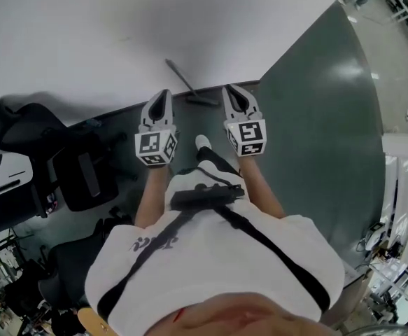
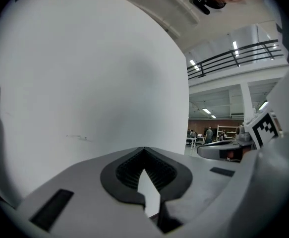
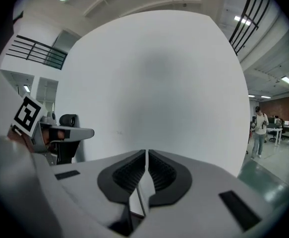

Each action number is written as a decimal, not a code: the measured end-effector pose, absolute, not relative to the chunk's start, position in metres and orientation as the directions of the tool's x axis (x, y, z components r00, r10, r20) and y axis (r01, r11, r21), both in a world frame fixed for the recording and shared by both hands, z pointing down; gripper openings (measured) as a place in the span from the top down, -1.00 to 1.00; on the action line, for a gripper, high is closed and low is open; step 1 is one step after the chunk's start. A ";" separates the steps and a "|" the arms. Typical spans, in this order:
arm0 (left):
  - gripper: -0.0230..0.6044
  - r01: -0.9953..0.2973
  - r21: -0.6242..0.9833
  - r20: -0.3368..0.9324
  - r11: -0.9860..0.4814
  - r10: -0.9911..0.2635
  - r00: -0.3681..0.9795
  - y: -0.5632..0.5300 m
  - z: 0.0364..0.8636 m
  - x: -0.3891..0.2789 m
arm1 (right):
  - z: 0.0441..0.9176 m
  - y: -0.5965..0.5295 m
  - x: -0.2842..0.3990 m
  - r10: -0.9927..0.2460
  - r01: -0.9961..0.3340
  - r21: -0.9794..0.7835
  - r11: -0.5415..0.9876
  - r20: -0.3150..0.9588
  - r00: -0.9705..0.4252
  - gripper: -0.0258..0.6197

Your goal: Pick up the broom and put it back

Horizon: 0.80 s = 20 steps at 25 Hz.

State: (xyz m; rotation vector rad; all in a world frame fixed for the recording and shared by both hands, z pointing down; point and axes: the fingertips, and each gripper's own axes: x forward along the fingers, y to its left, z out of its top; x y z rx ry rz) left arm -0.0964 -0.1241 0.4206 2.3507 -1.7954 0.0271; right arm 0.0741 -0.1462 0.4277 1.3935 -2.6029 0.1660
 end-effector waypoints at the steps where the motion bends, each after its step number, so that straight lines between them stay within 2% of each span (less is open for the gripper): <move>1: 0.89 -0.957 0.138 0.133 -0.256 -0.952 0.274 -0.134 0.424 -0.095 | 0.436 -0.154 0.077 -0.807 -0.832 -0.014 0.555 0.234 -0.542 0.90; 7: 0.89 -0.944 0.150 0.202 -0.293 -0.926 0.319 -0.168 0.457 -0.089 | 0.475 -0.184 0.091 -0.789 -0.840 -0.050 0.541 0.315 -0.527 0.90; 14: 0.89 -0.902 0.172 0.291 -0.396 -0.854 0.431 -0.184 0.510 -0.096 | 0.540 -0.177 0.079 -0.765 -0.865 -0.101 0.491 0.426 -0.483 0.89; 20: 0.89 -0.875 0.189 0.356 -0.446 -0.800 0.484 -0.187 0.553 -0.101 | 0.603 -0.158 0.068 -0.726 -0.871 -0.116 0.477 0.507 -0.465 0.64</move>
